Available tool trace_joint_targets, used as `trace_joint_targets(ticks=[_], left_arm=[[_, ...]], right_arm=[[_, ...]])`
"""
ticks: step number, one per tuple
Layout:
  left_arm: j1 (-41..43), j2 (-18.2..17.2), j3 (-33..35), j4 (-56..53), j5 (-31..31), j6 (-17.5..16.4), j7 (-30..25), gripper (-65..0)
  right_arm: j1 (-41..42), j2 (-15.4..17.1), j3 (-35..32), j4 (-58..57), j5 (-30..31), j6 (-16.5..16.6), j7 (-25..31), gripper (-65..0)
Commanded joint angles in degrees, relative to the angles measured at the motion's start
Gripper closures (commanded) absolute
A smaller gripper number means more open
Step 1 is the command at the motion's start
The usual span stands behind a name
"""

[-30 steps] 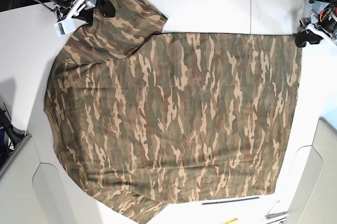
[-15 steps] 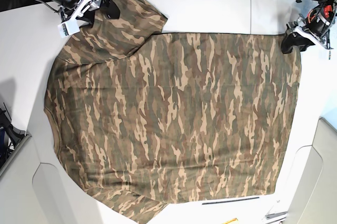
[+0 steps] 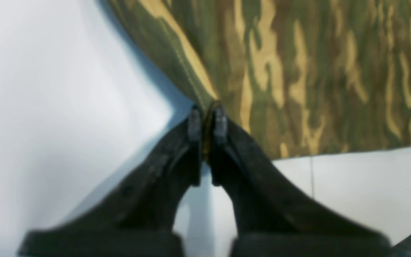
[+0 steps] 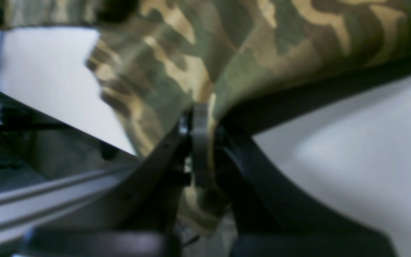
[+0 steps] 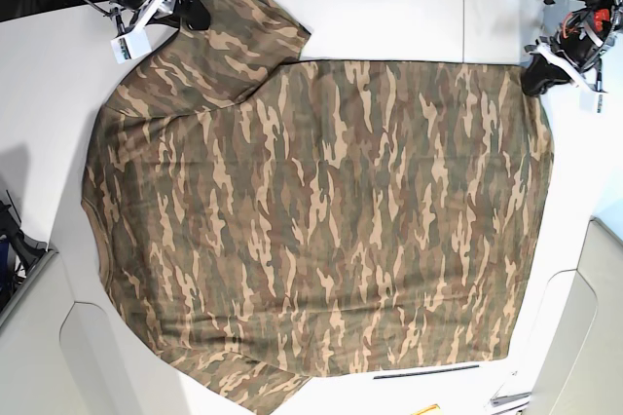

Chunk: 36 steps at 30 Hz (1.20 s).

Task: Fold the T-shirt properly
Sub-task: 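Lift the shoulder edge with both grippers and fold it over the body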

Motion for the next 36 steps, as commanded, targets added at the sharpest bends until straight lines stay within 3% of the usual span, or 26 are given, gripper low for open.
trace_joint_targets(ticks=[1, 9, 21, 29, 32, 36], left_arm=[[-0.24, -1.16, -1.07, 2.27, -0.92, -1.08, -1.25, 0.0], [-2.05, -1.11, -2.25, 7.23, -0.2, -1.08, -4.57, 0.0], [-13.64, -0.98, -2.25, 4.13, 6.08, -1.08, -7.67, 0.0], [-23.87, -0.98, -2.14, -8.85, 7.13, -1.01, -9.44, 0.0], [-26.67, -1.01, -1.68, -12.74, 7.1, -1.01, -9.46, 0.0], [-29.49, -0.98, 1.25, -15.32, 8.33, -1.01, -11.69, 0.0]], right_arm=[[-0.11, -0.13, 0.92, 1.79, 1.66, 0.46, 0.79, 0.0], [8.24, -0.79, 6.84, 6.58, 3.28, 0.44, 0.55, 0.0], [25.99, -0.74, 7.15, 4.48, -1.07, 0.44, 0.63, 0.0], [41.44, -0.44, 7.08, -12.26, -2.03, 0.68, 1.03, 0.0], [46.97, -0.46, 6.86, -19.87, -0.94, 4.2, 1.09, 0.0], [53.88, -0.59, 5.7, -28.98, -0.9, 4.55, 2.62, 0.0]])
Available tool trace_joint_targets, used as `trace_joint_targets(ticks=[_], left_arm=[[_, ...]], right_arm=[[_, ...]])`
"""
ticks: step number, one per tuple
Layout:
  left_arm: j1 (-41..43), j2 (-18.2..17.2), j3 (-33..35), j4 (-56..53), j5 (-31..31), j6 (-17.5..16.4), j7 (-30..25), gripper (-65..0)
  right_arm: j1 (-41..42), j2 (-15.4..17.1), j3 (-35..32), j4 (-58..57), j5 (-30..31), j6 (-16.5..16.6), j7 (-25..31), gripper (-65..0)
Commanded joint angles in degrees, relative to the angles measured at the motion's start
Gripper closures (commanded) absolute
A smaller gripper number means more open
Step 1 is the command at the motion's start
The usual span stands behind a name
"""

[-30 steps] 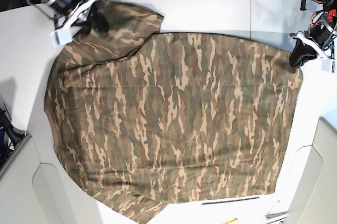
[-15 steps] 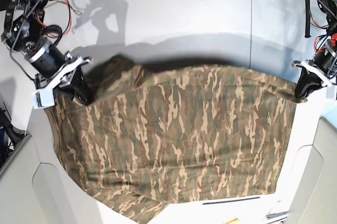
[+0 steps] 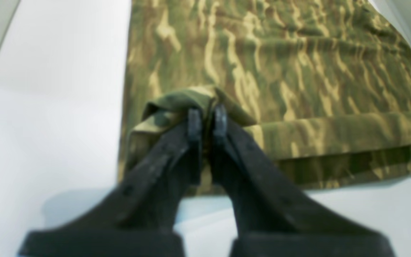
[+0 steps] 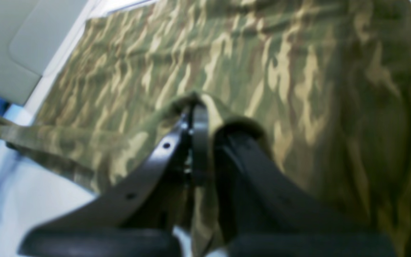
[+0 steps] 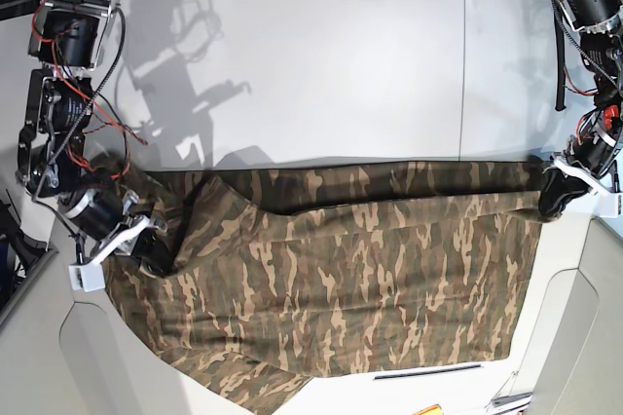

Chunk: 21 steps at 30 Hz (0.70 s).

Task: Fold the T-shirt properly
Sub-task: 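Lift the shoulder edge with both grippers and fold it over the body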

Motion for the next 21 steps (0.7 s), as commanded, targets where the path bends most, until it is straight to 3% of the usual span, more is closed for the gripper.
trace_joint_targets(ticks=[1, 5, 8, 12, 16, 18, 21], left_arm=[[-1.7, -1.27, 0.7, 0.44, 0.87, -0.46, -2.6, 0.0], [-5.14, -1.27, 4.35, -1.68, 7.93, 0.83, -6.05, 0.0], [-8.07, -1.27, 5.79, -3.98, 8.74, 4.44, -6.16, 0.0], [-11.82, -1.27, 5.97, -7.13, 8.94, 4.52, -6.43, 0.0], [-14.08, -1.25, 5.97, -10.14, 8.92, 4.5, -6.4, 0.0], [-14.45, -1.25, 5.97, -11.61, 8.92, 4.52, -6.43, -4.6], [-14.25, -1.25, 5.97, -12.33, 8.92, 4.52, -6.34, -20.2]], right_arm=[[2.84, 0.5, -0.22, -0.9, 0.74, 0.22, 2.08, 0.0], [7.65, 0.5, -0.85, -7.3, -1.46, 0.2, 3.1, 0.0], [9.97, 0.5, -0.85, -10.27, -3.02, 0.2, 5.77, 0.0], [11.93, 0.5, -0.85, -12.22, -5.99, 0.2, 6.82, 0.0], [11.87, 0.5, -0.85, -13.05, -9.25, 0.15, 7.87, -6.5], [11.87, 0.5, -0.85, -13.99, -9.31, 0.17, 7.87, -12.3], [11.67, 0.5, -0.85, -14.47, -9.29, 0.15, 7.78, -27.2]])
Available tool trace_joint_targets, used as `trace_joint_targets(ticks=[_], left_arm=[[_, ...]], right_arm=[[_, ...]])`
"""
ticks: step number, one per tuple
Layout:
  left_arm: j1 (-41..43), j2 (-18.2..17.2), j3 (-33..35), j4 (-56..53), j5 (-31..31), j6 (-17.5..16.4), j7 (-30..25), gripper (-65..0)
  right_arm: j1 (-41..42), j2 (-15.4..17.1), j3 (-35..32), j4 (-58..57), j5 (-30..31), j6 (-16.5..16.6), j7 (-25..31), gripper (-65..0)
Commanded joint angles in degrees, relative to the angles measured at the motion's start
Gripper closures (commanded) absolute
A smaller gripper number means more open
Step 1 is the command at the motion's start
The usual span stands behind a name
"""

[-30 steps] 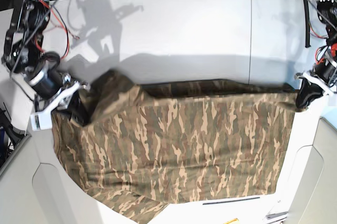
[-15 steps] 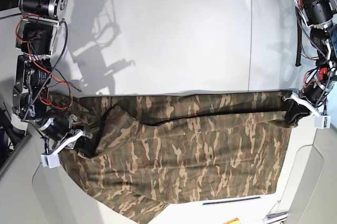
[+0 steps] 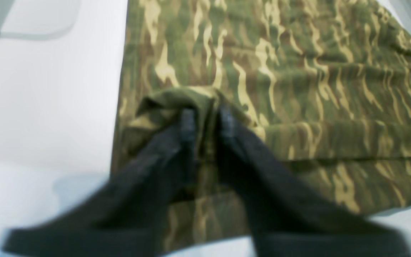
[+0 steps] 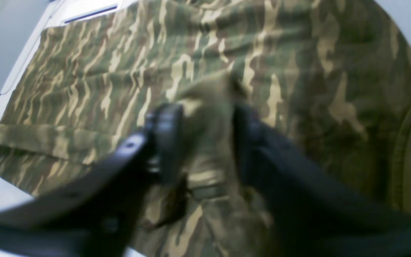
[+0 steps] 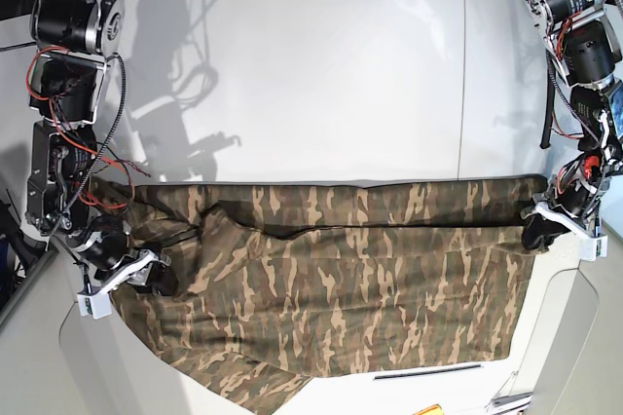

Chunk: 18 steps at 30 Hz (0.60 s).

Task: Fold the T-shirt properly
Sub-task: 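Lift the shoulder edge with both grippers and fold it over the body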

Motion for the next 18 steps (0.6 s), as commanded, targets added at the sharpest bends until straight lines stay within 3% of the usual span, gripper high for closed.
trace_joint_targets(ticks=[1, 3, 5, 9, 18], left_arm=[[-1.36, -1.22, -0.26, 0.96, -0.96, -0.17, -1.16, -25.3], [-1.4, -1.31, -0.28, 0.98, -1.68, -0.17, 1.66, -30.4], [-1.38, -1.44, -0.35, 0.98, -3.28, -0.22, 5.66, -30.3], [-0.59, -1.44, -3.08, 1.09, -6.97, -4.11, 9.73, -30.3], [7.87, -0.85, -14.69, 1.29, -16.94, -5.24, 12.48, -30.3]], right_arm=[[1.6, 0.52, 0.11, 0.87, 1.11, 0.35, 1.46, -32.0], [1.57, 0.57, 0.28, 0.98, 1.11, 0.35, 0.39, -35.7], [1.53, 0.55, 1.2, 1.62, 1.11, 0.37, -3.41, -35.6], [1.11, 0.55, 6.34, 3.13, 2.71, 0.39, -10.4, -35.6], [-9.38, 1.44, 19.3, 8.87, 6.45, 0.63, -9.66, -35.6]])
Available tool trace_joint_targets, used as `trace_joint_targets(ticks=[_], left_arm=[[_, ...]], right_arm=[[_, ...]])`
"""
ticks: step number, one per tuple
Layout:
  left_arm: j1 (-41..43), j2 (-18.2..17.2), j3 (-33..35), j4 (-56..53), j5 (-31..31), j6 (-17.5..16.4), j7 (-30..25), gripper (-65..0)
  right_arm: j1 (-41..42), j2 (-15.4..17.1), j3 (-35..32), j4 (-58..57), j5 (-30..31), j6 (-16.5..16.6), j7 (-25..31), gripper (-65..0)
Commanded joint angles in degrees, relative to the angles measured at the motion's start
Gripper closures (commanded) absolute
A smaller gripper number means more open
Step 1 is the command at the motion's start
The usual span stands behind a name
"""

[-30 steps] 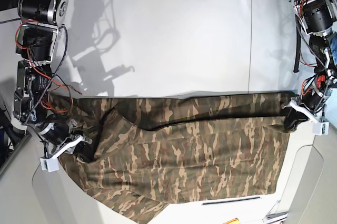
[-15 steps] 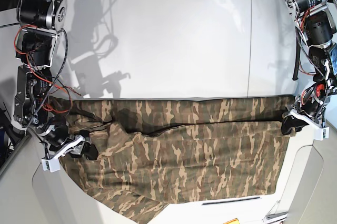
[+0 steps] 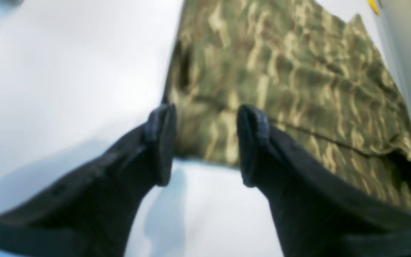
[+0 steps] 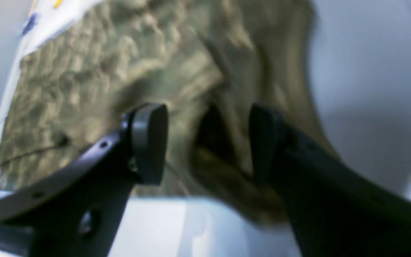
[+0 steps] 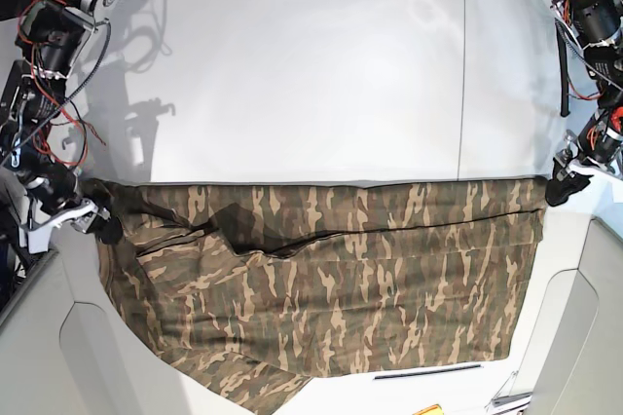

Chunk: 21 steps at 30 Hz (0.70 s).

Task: Fold the T-shirt properly
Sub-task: 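Lift the shoulder edge with both grippers and fold it over the body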

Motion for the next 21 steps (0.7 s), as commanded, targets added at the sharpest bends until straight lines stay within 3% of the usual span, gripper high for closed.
trace_joint_targets(ticks=[1, 6, 10, 12, 18, 21], left_arm=[[-0.48, -0.92, -0.42, 0.92, -1.4, -0.71, -1.49, -30.3], [0.92, 1.33, -0.52, 0.92, -1.33, -0.71, -2.14, -30.6], [1.38, 2.84, -0.52, 0.79, 2.54, -0.71, -4.7, -38.3], [1.36, 3.3, -0.52, 0.76, 4.31, -0.04, -6.27, -38.5], [0.83, 3.63, 1.86, 0.76, 8.0, 4.13, -10.82, -38.5], [0.68, 3.76, 5.77, 0.76, 9.53, 4.42, -13.84, -38.5]], right_arm=[[0.44, 0.94, 0.66, 1.14, 1.57, 0.52, 2.54, -35.6], [-3.21, 1.81, 2.43, 1.11, 0.66, -0.81, 5.86, -35.6], [-4.22, 1.92, 2.43, 1.01, -1.46, -4.48, 7.1, -35.6], [-4.13, 1.9, 2.4, 0.57, -1.42, -5.53, 7.48, -35.6], [-3.08, 1.9, 0.33, -4.04, -1.64, -5.92, 9.84, -35.6], [-2.67, 1.68, -2.05, -7.8, -1.64, -5.44, 13.38, -35.6]])
